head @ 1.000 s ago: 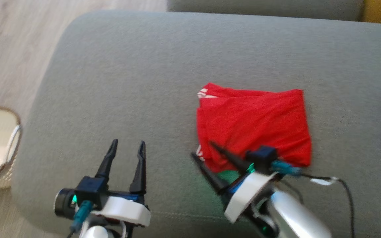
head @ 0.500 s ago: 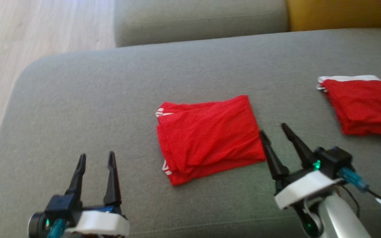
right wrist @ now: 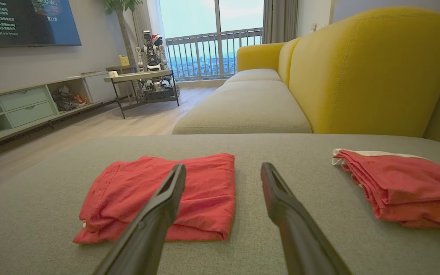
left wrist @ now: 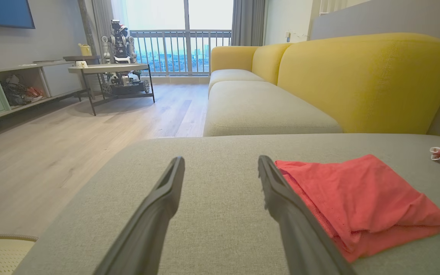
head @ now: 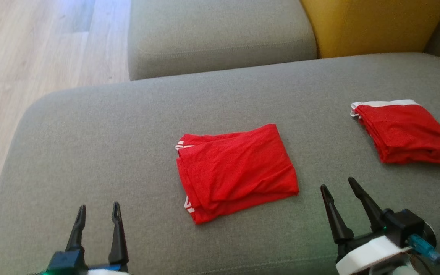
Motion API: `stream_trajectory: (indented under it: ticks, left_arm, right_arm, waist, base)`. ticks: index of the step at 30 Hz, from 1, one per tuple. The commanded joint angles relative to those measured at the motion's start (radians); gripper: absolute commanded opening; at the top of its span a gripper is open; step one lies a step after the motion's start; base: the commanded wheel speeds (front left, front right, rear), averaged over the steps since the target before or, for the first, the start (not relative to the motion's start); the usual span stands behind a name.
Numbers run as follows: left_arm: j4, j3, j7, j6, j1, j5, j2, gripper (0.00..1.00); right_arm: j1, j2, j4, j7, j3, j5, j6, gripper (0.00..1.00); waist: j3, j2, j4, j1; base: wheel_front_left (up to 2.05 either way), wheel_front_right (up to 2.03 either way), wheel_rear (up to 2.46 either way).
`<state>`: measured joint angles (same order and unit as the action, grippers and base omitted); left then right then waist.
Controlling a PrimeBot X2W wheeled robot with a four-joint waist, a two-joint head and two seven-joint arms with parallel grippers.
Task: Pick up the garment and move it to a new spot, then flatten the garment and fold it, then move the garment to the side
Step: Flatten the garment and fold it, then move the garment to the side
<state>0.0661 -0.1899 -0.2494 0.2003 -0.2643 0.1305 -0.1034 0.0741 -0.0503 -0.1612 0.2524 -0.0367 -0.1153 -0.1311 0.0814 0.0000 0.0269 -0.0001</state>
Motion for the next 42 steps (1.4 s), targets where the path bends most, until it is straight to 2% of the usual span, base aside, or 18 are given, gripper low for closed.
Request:
stream_trajectory:
  ticks: [1,10,27,31,35,42]
  left_arm:
    - [0.033,0.042,-0.012,-0.008,0.024,-0.017,0.009,1.00]
    - [0.022,0.060,-0.012,-0.033,-0.012,-0.042,0.024,1.00]
    - [0.018,0.068,-0.012,-0.052,-0.020,-0.062,0.042,1.00]
    - [0.007,0.060,-0.012,-0.063,-0.007,-0.068,0.044,1.00]
    - [-0.006,0.050,-0.012,-0.067,0.008,-0.072,0.046,1.00]
    - [-0.025,0.011,-0.012,-0.080,0.030,-0.079,0.049,1.00]
  right_arm:
    - [-0.022,0.000,0.036,0.009,-0.021,0.003,0.000,1.00]
    - [-0.017,0.000,0.012,0.009,-0.036,-0.010,0.000,1.00]
    - [-0.010,0.000,0.009,0.009,-0.036,-0.013,0.000,1.00]
    - [-0.027,0.000,-0.011,0.009,-0.039,-0.065,0.000,1.00]
    - [-0.080,0.000,-0.142,0.009,-0.033,-0.152,0.000,1.00]
    - [-0.312,0.000,-0.468,-0.003,0.004,-0.244,0.000,1.00]
  waist:
    - [0.007,0.0000,0.001,0.0001]
    - [0.023,0.0000,0.003,0.0001]
    - [0.018,0.0000,-0.021,0.0001]
    - [0.004,0.0000,-0.043,0.0001]
    - [-0.013,0.0000,-0.077,0.0001]
    - [-0.057,0.0000,-0.155,0.0001]
  base:
    - [0.00,0.00,0.00]
    - [0.00,0.00,0.00]
    - [0.00,0.00,0.00]
    - [0.00,0.00,0.00]
    - [0.00,0.00,0.00]
    - [0.00,0.00,0.00]
